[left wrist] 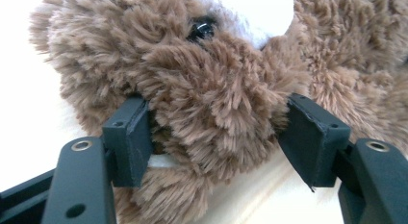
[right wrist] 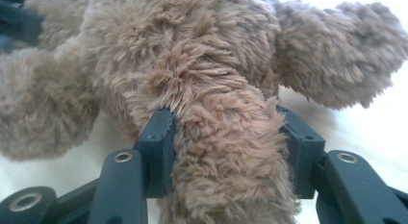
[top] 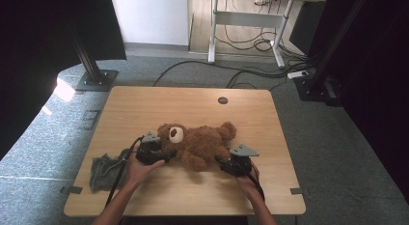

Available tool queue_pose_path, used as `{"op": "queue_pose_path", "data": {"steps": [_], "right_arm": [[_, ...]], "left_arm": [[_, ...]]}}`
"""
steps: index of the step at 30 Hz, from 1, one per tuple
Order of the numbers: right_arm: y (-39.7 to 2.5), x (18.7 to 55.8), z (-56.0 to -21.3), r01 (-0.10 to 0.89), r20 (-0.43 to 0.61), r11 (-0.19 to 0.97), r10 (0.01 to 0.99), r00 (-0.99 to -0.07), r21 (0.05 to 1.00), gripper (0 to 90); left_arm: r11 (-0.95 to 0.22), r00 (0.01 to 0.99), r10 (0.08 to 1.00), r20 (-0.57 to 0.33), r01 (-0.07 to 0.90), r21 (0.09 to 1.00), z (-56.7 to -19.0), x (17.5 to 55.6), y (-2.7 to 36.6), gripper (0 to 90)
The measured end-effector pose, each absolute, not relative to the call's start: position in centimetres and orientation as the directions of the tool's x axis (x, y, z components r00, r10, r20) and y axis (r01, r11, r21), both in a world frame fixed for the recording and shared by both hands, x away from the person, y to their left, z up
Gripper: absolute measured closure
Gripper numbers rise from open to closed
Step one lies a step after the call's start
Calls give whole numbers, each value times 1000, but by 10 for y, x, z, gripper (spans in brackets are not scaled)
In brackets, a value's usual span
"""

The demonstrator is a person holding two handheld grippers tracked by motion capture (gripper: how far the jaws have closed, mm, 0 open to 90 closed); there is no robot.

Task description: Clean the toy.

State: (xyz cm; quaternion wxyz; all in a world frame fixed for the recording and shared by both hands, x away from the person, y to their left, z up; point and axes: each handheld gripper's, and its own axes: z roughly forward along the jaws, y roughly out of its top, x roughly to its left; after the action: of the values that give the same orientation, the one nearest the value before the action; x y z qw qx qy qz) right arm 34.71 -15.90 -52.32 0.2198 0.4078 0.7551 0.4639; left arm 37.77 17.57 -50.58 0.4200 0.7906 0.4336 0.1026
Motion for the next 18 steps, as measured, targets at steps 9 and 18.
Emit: {"op": "queue_pose_path", "data": {"steps": [9, 18], "right_arm": [[-177, 347, -516, 362, 93, 118, 852, -515, 925, 308], [-184, 299, -503, 315, 68, 141, 820, -569, 939, 243]], "left_arm": [[-201, 601, 772, -205, 537, 819, -486, 369, 184, 293], [-232, 649, 735, -194, 510, 828, -473, 312, 207, 271]]}}
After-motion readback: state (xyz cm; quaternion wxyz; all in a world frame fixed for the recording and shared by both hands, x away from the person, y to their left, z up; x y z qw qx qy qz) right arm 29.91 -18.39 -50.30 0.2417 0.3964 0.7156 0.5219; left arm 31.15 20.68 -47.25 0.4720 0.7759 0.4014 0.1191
